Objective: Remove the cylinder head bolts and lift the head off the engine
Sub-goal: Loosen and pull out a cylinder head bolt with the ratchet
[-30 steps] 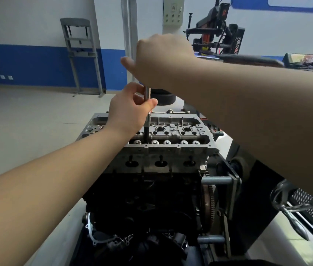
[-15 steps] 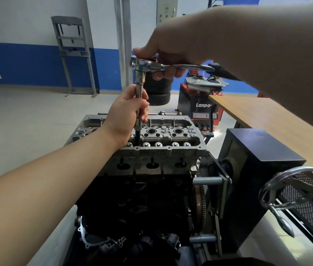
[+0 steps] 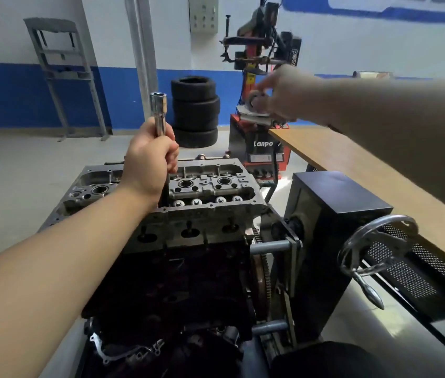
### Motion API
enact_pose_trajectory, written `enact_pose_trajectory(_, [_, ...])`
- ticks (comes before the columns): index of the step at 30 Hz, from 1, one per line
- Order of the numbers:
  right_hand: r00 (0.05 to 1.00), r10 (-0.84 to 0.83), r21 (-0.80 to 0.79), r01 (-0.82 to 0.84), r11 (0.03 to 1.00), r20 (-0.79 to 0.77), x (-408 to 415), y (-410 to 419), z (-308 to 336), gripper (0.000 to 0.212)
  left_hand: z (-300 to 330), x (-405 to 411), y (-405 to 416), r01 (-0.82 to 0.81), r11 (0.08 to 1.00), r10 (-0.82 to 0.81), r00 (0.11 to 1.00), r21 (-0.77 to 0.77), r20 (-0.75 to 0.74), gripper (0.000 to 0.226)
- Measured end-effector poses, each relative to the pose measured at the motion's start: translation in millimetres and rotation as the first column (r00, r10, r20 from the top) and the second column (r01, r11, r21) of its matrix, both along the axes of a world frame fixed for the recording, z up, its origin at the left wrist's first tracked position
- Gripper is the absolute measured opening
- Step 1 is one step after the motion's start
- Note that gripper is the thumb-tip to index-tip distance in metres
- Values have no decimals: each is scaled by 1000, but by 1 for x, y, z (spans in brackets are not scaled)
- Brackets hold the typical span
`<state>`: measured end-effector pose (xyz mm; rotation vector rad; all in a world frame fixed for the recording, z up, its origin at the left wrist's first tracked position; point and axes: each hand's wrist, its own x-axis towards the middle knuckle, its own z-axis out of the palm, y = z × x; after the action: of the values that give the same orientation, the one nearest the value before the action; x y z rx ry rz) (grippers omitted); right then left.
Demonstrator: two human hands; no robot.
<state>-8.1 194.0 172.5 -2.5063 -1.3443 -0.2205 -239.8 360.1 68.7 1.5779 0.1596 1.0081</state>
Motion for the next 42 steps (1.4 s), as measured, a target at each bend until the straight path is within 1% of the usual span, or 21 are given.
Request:
enact_pose_trajectory(1, [998, 50, -25, -49, 998, 29, 3, -33, -24, 26, 0, 1, 0, 17, 1000, -17, 1000, -18, 0, 24])
enact_pose_trajectory(2, [976, -55, 21, 51, 998, 213, 10, -41, -27, 23, 1, 3, 0, 26, 999, -26, 1000, -38, 0, 23])
enact_pose_trajectory(3, [968, -169, -88, 188, 978, 186, 20, -56, -47, 19, 2, 5, 0, 25, 998, -25, 1000, -56, -1, 22])
enact_pose_trajectory(5, [947, -215, -156, 256, 954, 239, 53, -87, -92, 22, 4, 8, -3, -4, 997, 4, 1000, -77, -3, 21])
enact_pose_trajectory(8, [932, -322, -124, 344, 931, 168, 84, -109, -129, 59, 4, 10, -8, -62, 994, 61, 998, -86, -7, 21])
enact_pose_trajectory(9, [924, -352, -98, 368, 925, 149, 92, -116, -142, 67, 4, 10, -9, -79, 993, 79, 997, -87, -9, 21])
enact_pose_trajectory(13, [926, -366, -64, 373, 926, 90, 112, -122, -172, 71, 7, 10, -15, -128, 988, 126, 992, -89, -25, 25])
enact_pose_trajectory(17, [934, -351, -115, 356, 927, 61, 123, -119, -176, 80, 8, 12, -19, -174, 980, 172, 985, -99, -27, 25])
enact_pose_trajectory(20, [947, -314, -175, 321, 931, 72, 122, -117, -178, 83, 8, 13, -19, -184, 979, 182, 983, -88, -31, 26])
enact_pose_trajectory(27, [941, -300, -188, 326, 927, 155, 95, -123, -174, 86, 5, 11, -21, -174, 981, 174, 985, -82, -9, 25])
enact_pose_trajectory(29, [929, -316, -109, 341, 934, 194, 77, -119, -166, 79, 5, 8, -22, -145, 986, 144, 989, -81, -23, 23])
enact_pose_trajectory(30, [933, -311, 6, 315, 949, 180, 63, -111, -160, 73, 5, 7, -22, -119, 989, 117, 993, -87, -27, 23])
enact_pose_trajectory(31, [954, -278, 160, 258, 953, 116, 44, -99, -154, 66, 5, 5, -20, -92, 991, 89, 996, -93, -30, 23])
enact_pose_trajectory(32, [980, -196, 334, 180, 925, 15, 22, -82, -148, 59, 5, 2, -18, -57, 994, 54, 998, -95, -30, 22])
enact_pose_trajectory(33, [993, -68, 497, 107, 861, -96, -5, -62, -143, 52, 6, 1, -14, -8, 996, 6, 1000, -85, -29, 18])
enact_pose_trajectory(34, [983, 72, 607, 46, 793, -169, -36, -42, -139, 45, 6, -2, -11, 53, 996, -55, 998, -70, -32, 14])
enact_pose_trajectory(35, [963, 184, 657, -10, 753, -197, -67, -22, -137, 41, 4, -6, -9, 111, 992, -114, 993, -55, -44, 16])
enact_pose_trajectory(36, [943, 266, 674, -63, 736, -202, -95, -3, -137, 38, 2, -11, -6, 156, 987, -158, 986, -48, -46, 26])
enact_pose_trajectory(38, [891, 388, 654, -149, 741, -236, -137, 32, -138, 40, -4, -21, 3, 193, 979, -195, 980, -66, -29, 42])
enact_pose_trajectory(40, [861, 422, 652, -149, 743, -285, -156, 61, -139, 44, -9, -30, 11, 128, 992, -129, 989, -20, -66, 38])
enact_pose_trajectory(42, [878, 396, 680, -117, 723, -271, -161, 77, -136, 37, -11, -37, 16, 15, 993, -4, 995, 113, -97, 29])
